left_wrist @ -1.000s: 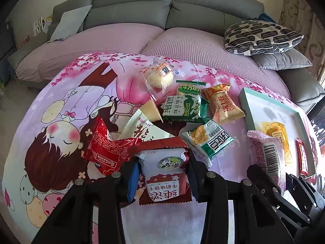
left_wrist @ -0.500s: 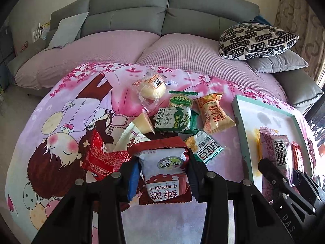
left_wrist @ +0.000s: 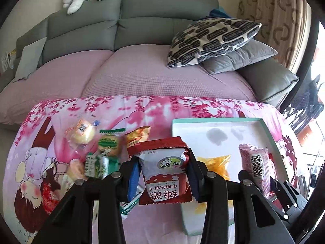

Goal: Organize snacks
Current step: 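Release the pink packet in the tray with the right tool while the left tool releases its packet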

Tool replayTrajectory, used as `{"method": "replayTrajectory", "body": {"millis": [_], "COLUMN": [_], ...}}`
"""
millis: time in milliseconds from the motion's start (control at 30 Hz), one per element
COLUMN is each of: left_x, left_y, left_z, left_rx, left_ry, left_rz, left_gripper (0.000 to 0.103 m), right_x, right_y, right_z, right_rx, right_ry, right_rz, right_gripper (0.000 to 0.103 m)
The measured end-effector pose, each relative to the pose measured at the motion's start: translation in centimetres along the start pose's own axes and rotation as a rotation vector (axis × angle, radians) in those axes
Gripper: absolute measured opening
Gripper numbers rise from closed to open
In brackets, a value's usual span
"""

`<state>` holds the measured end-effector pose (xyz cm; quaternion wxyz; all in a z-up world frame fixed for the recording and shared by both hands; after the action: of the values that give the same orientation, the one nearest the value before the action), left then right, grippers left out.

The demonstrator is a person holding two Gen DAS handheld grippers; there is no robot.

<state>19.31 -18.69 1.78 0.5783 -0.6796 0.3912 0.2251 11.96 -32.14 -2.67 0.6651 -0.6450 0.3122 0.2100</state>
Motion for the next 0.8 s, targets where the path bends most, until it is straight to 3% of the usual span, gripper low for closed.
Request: {"method": "replayTrajectory", "body": {"millis": [400,800], "left_x": [5.2,12.1], "left_y": [-1.2,-0.9], "left_z": [-9.4,-11.9], "left_rx": [0.116,0.108], "left_ry": [0.081,0.063], "left_rz": [0.092,0.225], "left_gripper": [0.043,0.043], "right_x": [2.4,6.9], "right_y": [-0.9,-1.1], "right_z": [-6.1,-10.1], "right_rx": [0.06,0.087], "right_ry": [0.077,0.107], "right_rz": [0.038,0.155], "right_gripper": [0.039,0.039]}}
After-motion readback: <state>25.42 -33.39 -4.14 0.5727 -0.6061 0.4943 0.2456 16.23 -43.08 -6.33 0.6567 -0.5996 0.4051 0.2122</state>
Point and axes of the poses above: each gripper's, at about its wrist camera, not at the fingertips, and x roughly the way its jaws point, z to its left, y to its underside, the point moved 8 cm from there along x, roughly the way its jaws point, and after that the axes turned 13 degrees about -x, right-handed, at the moved point
